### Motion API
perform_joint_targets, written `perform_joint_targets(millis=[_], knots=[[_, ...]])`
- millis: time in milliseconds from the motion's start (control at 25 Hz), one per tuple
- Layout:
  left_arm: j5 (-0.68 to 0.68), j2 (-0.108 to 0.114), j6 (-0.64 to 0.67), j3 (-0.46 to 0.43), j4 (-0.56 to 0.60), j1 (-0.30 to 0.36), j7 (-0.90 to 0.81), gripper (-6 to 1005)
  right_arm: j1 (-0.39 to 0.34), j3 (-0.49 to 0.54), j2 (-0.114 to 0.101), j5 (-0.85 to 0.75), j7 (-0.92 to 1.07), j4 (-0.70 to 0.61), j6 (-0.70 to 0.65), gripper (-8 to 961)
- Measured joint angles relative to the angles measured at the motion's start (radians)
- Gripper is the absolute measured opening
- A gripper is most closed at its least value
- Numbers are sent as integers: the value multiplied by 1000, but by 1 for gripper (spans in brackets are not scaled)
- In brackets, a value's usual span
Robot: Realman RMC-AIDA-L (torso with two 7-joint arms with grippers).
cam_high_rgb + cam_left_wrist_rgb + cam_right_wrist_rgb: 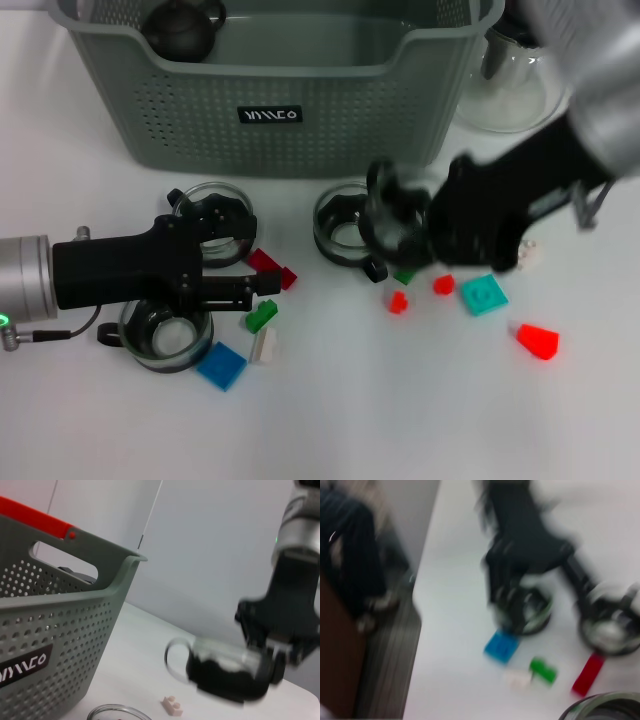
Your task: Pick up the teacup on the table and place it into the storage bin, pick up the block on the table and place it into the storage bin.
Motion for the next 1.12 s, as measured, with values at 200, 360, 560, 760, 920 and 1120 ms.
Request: perform_joint_targets(millis=[200, 360, 560, 760, 920, 1120], knots=[[-1, -1, 0, 0, -2, 0, 0, 877, 77, 193, -5, 111, 101, -61, -78, 57], [-3, 0, 1, 0, -2, 0, 0, 877, 192, 309, -32, 241, 221, -44, -87, 58], [-6, 1, 2, 0, -1, -5, -3, 877, 329, 357, -74, 245, 332, 31, 53, 58], [-7, 2, 2, 0, 0, -10, -10, 878, 444, 324, -99, 23, 355, 219, 310, 58], [-8, 2, 2, 0, 0, -10, -10, 878, 506, 247, -76, -171, 355, 366, 514, 58], [-8, 1, 1, 0, 0, -11, -13, 878, 582, 187, -30, -323, 362, 527, 716, 58]])
